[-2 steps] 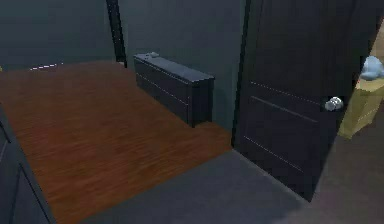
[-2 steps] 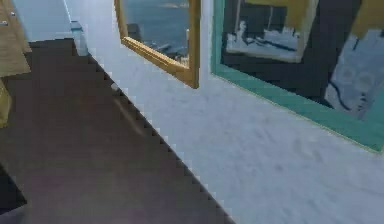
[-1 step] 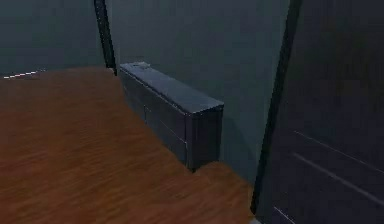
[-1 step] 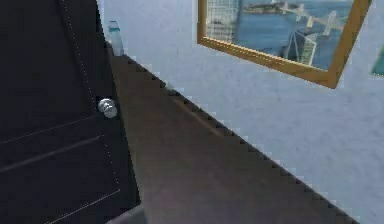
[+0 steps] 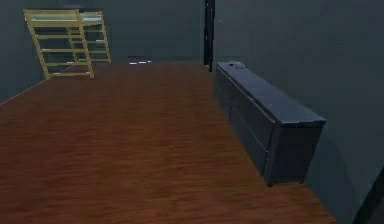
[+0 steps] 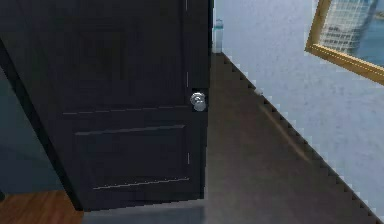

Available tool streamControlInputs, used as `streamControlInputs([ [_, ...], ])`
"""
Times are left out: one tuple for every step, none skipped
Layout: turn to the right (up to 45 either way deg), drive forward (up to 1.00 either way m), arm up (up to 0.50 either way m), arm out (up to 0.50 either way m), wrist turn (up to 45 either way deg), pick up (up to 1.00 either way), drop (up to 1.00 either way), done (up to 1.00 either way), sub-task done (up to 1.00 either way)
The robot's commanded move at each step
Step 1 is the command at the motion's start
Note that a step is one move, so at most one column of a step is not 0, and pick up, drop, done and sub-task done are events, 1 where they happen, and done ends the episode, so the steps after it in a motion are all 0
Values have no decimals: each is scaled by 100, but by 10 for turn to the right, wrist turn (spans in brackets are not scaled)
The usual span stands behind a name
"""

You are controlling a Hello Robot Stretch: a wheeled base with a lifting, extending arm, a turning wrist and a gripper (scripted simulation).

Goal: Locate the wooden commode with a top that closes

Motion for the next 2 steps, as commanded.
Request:
streamControlInputs([
  [-30,0,0,0,0,0,0,0,0],
  [0,100,0,0,0,0,0,0,0],
])
